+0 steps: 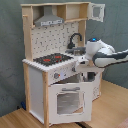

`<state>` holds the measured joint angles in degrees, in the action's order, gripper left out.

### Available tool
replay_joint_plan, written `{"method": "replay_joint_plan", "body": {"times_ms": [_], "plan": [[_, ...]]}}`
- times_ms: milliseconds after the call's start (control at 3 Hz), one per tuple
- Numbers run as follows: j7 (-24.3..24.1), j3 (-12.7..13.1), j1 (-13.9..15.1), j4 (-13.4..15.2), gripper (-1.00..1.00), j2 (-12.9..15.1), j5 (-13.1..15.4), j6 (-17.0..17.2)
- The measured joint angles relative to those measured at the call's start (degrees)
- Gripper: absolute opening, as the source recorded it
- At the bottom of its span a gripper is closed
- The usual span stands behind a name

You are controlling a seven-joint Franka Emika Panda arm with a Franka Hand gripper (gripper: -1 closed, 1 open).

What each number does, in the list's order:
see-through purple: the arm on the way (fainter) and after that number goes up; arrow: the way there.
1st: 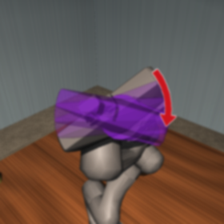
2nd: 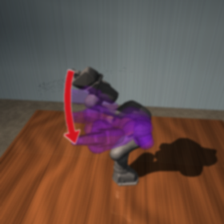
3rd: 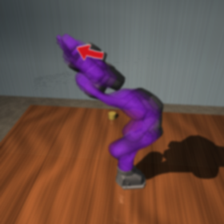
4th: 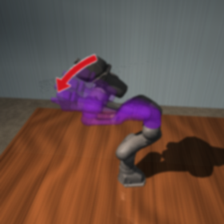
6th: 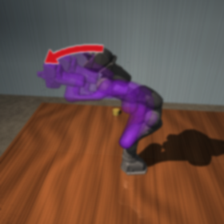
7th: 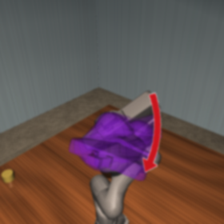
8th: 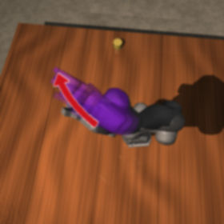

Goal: Play with the kitchen

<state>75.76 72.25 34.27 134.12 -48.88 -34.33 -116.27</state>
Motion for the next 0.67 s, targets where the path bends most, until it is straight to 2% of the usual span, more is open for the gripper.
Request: {"method": "replay_joint_plan", "body": {"times_ms": [333,667], "plan": [[3.15,3.53,4.28,-2.6,1.0,2.77,0.0,-1.21],[5.41,7.59,7.4,-3.68,1.0,5.08,0.0,-2.94]]}}
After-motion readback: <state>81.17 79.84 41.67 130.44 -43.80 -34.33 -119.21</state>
